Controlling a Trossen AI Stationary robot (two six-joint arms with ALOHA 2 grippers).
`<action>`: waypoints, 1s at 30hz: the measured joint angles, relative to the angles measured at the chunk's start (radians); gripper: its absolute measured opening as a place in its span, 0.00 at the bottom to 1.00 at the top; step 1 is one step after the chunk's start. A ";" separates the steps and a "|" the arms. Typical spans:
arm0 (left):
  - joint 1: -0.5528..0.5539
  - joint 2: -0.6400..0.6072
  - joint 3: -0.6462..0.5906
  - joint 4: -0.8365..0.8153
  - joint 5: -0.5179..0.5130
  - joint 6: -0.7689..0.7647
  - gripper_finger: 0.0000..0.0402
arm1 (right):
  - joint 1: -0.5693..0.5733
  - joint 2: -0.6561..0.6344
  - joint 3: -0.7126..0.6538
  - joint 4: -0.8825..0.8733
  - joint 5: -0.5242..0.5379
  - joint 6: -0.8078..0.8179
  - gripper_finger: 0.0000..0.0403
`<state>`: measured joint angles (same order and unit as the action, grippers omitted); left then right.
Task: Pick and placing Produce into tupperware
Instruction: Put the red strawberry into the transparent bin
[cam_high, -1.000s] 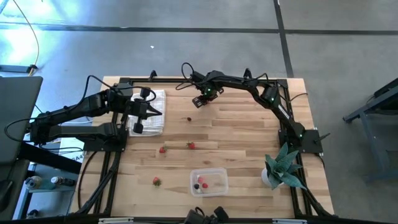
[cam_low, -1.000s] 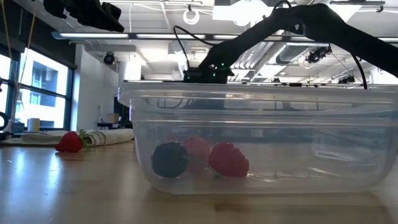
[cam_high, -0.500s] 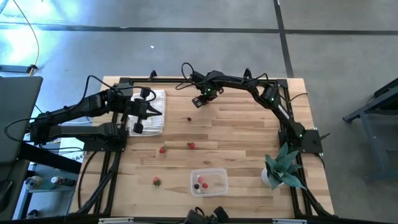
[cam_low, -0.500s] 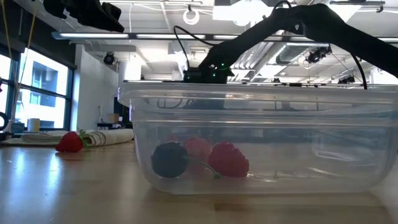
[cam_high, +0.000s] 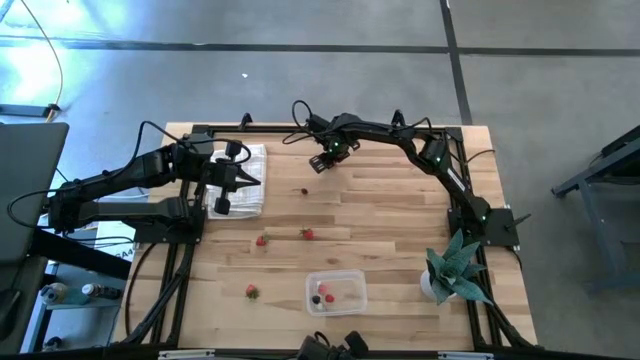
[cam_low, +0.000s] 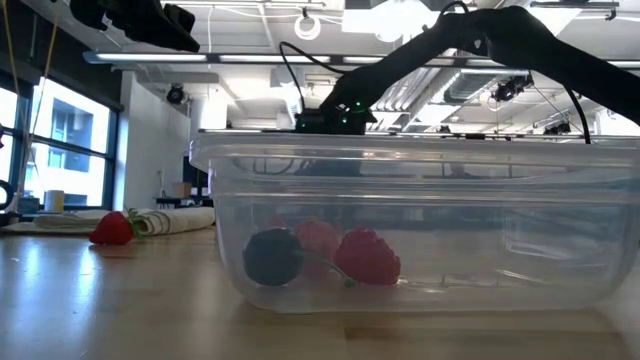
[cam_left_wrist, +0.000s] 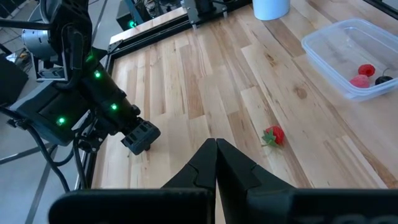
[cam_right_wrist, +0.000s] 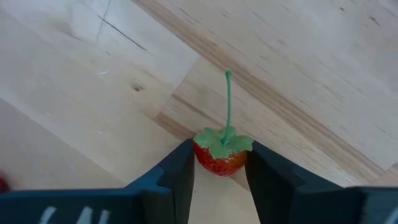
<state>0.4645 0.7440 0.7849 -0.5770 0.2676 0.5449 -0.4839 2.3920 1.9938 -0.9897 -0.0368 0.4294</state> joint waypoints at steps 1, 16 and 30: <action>0.000 0.000 0.000 0.000 0.000 0.000 0.00 | 0.000 0.000 0.000 0.000 0.000 0.000 0.30; 0.000 0.000 0.000 0.000 0.000 0.000 0.00 | 0.016 -0.065 0.087 -0.111 -0.034 -0.011 0.29; 0.000 0.000 0.000 0.000 0.000 0.000 0.00 | 0.193 -0.264 0.224 -0.478 0.104 0.035 0.29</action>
<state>0.4645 0.7437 0.7849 -0.5774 0.2679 0.5446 -0.2911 2.1280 2.2179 -1.4675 0.0676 0.4646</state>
